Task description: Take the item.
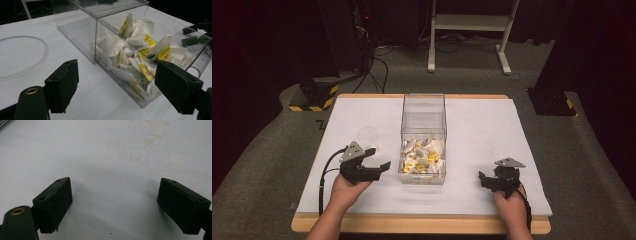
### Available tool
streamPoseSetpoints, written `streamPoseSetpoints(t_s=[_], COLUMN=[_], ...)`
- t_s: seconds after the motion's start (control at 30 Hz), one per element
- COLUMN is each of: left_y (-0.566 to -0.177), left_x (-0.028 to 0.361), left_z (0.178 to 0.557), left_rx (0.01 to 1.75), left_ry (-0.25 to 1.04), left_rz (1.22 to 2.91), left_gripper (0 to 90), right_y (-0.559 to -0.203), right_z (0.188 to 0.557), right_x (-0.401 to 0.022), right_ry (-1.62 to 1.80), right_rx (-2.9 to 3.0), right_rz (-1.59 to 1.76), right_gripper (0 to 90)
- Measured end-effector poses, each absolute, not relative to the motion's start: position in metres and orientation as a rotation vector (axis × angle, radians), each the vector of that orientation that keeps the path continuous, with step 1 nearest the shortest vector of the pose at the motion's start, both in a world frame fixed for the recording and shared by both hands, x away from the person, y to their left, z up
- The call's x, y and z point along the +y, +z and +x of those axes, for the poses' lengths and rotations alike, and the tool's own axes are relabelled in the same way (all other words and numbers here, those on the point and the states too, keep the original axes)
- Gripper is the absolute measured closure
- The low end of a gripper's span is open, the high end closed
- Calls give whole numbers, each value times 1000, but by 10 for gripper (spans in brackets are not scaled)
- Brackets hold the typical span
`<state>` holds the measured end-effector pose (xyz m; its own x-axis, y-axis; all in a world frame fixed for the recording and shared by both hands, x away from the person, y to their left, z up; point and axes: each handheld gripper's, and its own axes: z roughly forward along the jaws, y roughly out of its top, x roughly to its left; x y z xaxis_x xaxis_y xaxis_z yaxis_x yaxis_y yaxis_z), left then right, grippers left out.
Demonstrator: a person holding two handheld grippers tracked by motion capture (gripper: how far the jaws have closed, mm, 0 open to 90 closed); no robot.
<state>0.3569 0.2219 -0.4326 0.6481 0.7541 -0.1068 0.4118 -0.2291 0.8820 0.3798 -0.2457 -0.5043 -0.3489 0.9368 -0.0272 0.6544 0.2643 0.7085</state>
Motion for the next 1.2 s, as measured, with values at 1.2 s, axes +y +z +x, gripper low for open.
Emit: streamPoseSetpoints(t_s=[1.2], left_y=[-413], left_x=[171], left_z=[373], left_rx=[809], left_ry=[330], left_rz=[1883], left_gripper=[215], right_y=[-504], right_z=[380], right_x=[-246], right_ry=[847], right_rx=[2095], right_rz=[1435], right_gripper=[130])
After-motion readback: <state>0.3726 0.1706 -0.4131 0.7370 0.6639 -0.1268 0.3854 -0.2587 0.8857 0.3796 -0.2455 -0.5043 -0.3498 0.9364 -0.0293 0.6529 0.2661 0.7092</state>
